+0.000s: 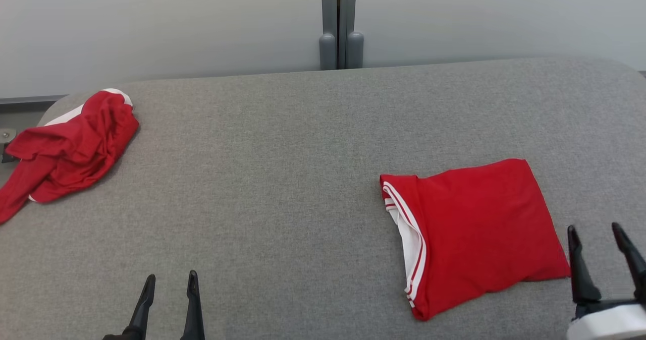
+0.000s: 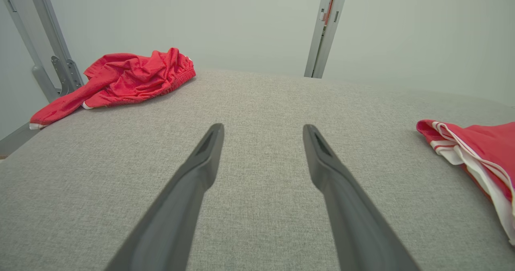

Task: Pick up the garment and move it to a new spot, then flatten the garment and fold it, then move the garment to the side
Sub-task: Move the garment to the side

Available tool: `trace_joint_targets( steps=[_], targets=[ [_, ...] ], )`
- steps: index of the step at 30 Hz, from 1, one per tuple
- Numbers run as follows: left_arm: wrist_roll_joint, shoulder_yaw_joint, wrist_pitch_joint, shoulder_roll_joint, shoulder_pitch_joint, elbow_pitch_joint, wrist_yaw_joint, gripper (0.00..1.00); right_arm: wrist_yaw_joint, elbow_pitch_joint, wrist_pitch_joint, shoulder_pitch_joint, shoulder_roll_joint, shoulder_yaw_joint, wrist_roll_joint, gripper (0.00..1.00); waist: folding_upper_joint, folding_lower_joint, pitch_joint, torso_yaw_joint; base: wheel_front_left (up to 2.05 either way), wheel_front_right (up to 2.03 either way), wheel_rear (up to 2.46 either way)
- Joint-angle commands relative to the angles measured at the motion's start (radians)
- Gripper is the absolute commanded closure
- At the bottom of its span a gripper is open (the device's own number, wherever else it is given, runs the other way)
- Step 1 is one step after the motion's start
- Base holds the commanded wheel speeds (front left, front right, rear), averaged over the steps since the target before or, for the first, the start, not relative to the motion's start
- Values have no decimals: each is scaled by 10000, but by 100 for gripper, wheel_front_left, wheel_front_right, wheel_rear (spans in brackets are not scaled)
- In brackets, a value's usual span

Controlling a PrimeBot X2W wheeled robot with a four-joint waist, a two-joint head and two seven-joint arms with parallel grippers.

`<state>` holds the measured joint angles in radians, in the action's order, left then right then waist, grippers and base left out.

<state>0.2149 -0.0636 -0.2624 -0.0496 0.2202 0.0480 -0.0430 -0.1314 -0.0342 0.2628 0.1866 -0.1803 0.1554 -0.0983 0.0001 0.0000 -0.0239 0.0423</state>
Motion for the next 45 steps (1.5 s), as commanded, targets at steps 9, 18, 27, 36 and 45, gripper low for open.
trace_joint_targets(
  steps=[9, 18, 27, 36, 45],
  targets=[
    [-76, -92, -32, -18, -692, 205, -269, 0, 12, -1247, -3426, -2641, -1555, -500, -1859, 0, -1, 0, -902, -99, 0, 0, 0],
    [100, -350, -32, -21, -1627, 368, -400, 0, 14, -2394, -7528, -4369, -1918, -987, -2818, 0, -1, 0, -1641, 356, 0, 0, 0],
    [125, -548, -32, -21, -1920, 460, -440, 0, 15, -3959, -8043, -4941, -1562, -461, -2347, 0, -1, 0, -1836, 666, 0, 0, 0],
    [35, -556, -32, -20, -2072, 404, -475, 0, 15, -4694, -6893, -5604, -1270, 249, -2249, 100, -1, 0, -1908, 563, 0, 0, 0],
    [-183, -642, -32, -21, -2221, 150, -589, 0, 15, -4969, -5094, -7126, -1091, 475, -1175, 100, -1, 0, -2617, -770, 0, 0, 0]
  ],
)
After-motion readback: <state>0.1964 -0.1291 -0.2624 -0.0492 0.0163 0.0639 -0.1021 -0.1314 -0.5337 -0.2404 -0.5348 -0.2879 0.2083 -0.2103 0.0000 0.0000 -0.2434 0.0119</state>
